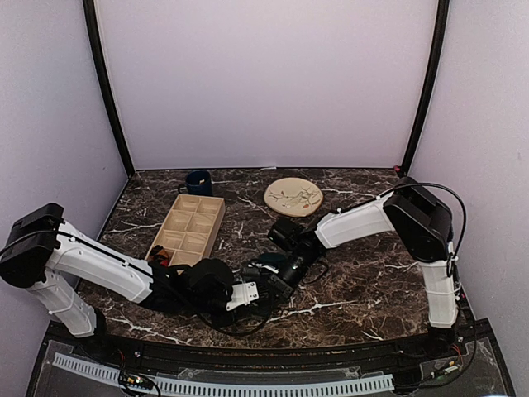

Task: Roll the socks
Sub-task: Roll the sock at the center of the board.

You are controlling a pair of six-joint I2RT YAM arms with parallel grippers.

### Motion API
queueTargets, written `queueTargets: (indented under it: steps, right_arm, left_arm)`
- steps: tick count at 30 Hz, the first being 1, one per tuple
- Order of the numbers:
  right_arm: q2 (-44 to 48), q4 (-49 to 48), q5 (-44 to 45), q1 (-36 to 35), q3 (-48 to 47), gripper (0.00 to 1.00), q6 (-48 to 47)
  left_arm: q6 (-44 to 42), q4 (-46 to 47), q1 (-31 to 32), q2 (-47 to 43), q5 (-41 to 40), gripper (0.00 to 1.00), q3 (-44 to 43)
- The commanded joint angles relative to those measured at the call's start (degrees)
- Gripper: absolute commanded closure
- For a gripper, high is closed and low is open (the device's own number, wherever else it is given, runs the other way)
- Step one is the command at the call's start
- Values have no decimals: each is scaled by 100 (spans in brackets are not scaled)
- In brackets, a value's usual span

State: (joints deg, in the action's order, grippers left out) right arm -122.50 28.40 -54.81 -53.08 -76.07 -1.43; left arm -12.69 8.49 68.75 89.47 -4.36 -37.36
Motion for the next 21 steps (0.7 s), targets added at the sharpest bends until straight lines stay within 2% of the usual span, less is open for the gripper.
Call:
queueTargets:
  steps: [1,6,10,14,18,21]
  right_arm:
    - [-38,112,23,43,4,100,-68]
    - [-12,116,36,43,54,100,-68]
    - [-17,97,37,46,75,100,-68]
    - [-20,109,40,42,64,100,-68]
    - [-11,115,65,43,82,100,-77]
    - [4,121,103,43,84,100,-73]
  left_arm:
    - [105,-225,21,133,-23,81,-86]
    - [151,-163,18,106,-40,73,-46]
    - [106,-150,22,103,-109,72,-47]
    - [74,-168,16,196,-71,80,-92]
    - [-23,-258,2,358,24,99,-188]
    - [-81,-376,-45,474,273,100,-309]
